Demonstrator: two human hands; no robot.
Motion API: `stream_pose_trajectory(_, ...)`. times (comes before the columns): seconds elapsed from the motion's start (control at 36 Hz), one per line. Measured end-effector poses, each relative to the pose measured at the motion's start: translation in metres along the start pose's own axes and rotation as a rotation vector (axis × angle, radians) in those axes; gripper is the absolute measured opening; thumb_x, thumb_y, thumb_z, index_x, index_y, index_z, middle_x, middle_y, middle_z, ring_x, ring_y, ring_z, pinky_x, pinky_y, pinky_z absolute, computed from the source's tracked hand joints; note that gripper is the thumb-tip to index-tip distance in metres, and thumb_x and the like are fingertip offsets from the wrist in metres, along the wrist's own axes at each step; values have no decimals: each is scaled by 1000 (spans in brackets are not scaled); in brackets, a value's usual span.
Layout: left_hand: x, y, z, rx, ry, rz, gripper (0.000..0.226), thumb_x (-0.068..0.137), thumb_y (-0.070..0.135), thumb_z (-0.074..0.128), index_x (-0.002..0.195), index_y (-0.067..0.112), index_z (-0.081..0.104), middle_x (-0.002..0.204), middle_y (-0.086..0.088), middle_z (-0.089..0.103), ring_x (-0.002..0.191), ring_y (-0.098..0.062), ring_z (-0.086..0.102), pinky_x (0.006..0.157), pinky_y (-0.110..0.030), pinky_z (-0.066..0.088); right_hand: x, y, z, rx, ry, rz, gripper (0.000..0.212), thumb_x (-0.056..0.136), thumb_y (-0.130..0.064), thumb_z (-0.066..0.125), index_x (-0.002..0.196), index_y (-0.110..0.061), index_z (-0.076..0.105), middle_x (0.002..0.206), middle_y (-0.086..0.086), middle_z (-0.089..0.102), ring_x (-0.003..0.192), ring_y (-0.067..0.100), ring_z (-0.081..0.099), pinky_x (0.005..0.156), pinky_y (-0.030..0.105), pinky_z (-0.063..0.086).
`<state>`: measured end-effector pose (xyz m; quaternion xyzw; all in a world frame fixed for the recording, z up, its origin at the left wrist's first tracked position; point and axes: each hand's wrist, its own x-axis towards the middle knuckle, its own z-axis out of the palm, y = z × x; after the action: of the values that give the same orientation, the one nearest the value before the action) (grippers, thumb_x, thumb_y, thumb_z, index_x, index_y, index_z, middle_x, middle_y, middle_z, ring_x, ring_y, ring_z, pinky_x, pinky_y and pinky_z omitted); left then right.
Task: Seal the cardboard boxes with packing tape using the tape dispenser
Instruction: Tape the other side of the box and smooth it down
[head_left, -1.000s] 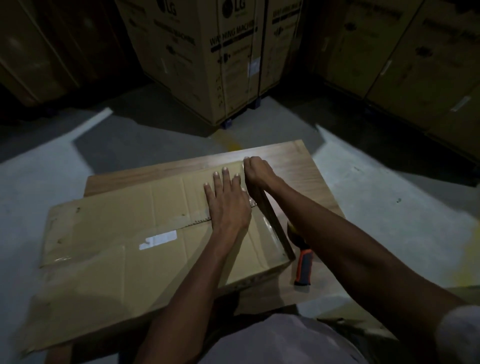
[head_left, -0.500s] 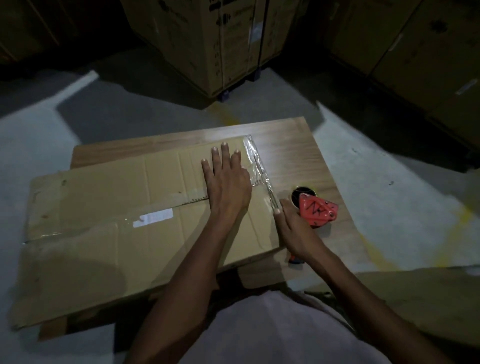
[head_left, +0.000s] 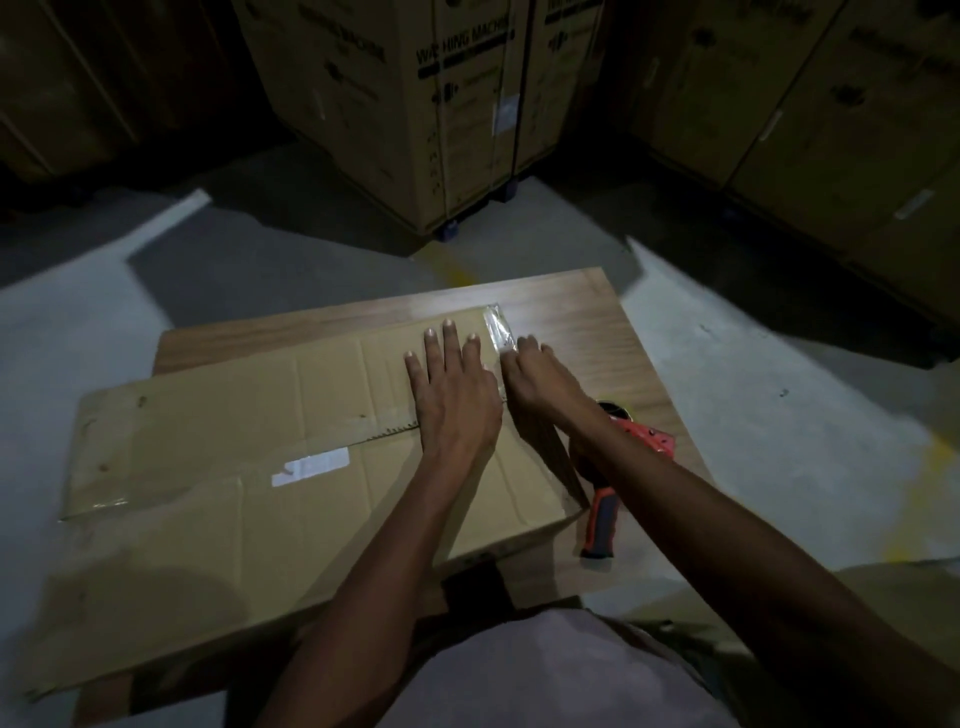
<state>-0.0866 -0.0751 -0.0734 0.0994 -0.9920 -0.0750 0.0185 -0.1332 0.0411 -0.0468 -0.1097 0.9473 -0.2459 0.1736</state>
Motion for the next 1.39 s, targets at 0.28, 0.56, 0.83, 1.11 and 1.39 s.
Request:
stream_pose_trajectory(0.28, 1, 0, -4, -69, -6, -19, 55, 107, 38, 25, 159, 20, 27, 170, -10, 9, 157, -33, 2, 125, -57, 2, 75, -37, -20, 251, 25, 229, 37, 110, -22, 41, 137, 1, 52, 140, 26, 56, 126, 43, 56, 102, 45, 48)
stream_pose_trajectory(0.56, -3, 0, -9, -57, -3, -3, 56, 107, 36, 29, 159, 19, 25, 170, -12, 8, 157, -34, 2, 125, -57, 3, 13, -21, -5, 328, -8, 181, 57, 115, -42, 21, 134, 0, 54, 132, 26, 62, 109, 35, 64, 87, 38, 50)
stream_pose_trajectory(0.83, 0, -1, -7, -41, -3, 5, 57, 107, 35, 27, 161, 19, 22, 170, -12, 5, 157, -33, 1, 124, -57, 2, -131, 45, 29, 370, -66, 176, 56, 115, -36, 30, 165, -10, 26, 165, 16, 38, 156, 30, 30, 126, 52, 23)
stream_pose_trajectory(1.11, 0, -1, -1, -10, 10, 15, 58, 103, 36, 31, 157, 15, 31, 169, -15, 13, 156, -37, 7, 123, -61, 8, -112, 43, 29, 221, -3, 137, 39, 113, -21, 32, 146, -5, 44, 143, 25, 55, 135, 41, 50, 107, 47, 44)
stream_pose_trajectory(1.39, 4, -2, -2, -15, -26, 12, 58, 105, 38, 29, 159, 17, 26, 170, -15, 7, 156, -37, 3, 123, -60, 5, -11, -9, -1, 67, 48, 26, 33, 110, -14, 35, 106, 5, 61, 111, 26, 64, 99, 41, 61, 81, 43, 47)
